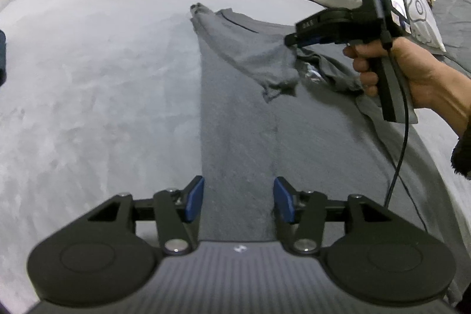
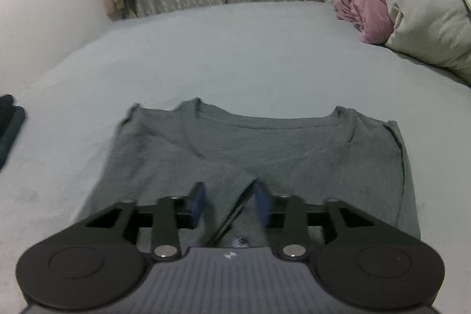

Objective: Fold clothes

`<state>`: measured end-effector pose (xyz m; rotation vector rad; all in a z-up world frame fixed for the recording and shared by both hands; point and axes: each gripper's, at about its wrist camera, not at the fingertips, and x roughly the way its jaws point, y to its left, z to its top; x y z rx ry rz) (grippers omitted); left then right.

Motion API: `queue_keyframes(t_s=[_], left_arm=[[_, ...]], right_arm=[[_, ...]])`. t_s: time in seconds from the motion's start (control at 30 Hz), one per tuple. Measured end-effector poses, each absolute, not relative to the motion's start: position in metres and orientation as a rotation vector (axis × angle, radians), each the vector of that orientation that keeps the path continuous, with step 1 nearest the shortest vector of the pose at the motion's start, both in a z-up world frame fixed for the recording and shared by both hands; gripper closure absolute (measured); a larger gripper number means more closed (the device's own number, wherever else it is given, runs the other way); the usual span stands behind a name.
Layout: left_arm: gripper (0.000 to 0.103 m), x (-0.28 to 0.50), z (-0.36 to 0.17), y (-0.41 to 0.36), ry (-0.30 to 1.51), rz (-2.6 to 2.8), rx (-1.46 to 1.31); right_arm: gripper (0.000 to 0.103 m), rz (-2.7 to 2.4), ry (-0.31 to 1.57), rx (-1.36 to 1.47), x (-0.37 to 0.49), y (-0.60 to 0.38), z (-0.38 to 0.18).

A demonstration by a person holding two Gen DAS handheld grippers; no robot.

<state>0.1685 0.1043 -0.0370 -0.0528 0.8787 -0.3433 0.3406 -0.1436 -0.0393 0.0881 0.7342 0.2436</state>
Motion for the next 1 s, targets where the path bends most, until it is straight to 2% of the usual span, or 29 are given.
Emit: queue_keyframes(t_s=[0.37,0.53,0.9,1.0], left_arm=[[0.044,0.150,-0.038,0.144,0.937,-0.364,-0.188],[0.044,0.123,-0.035,0.149,0.930,-0.358,-0.150],[0.045,0.033,-0.024,0.131,0.898,-0.196,-0.091],[0.049,0.017,-0.031,0.116,0.872,-0.126,-0.047]], right_arm=[[0.063,0.387,0.825,0.116,0.221,-0.125,-0.033],[0.063,0.427,0.860,0.165,0.187,-0.116,-0.035],[0.063,0.504,0.829,0.362,0.205,-0.128,-0.038],[0.062,0.495,0.842,0.395,0.225,-0.125,-0.046]])
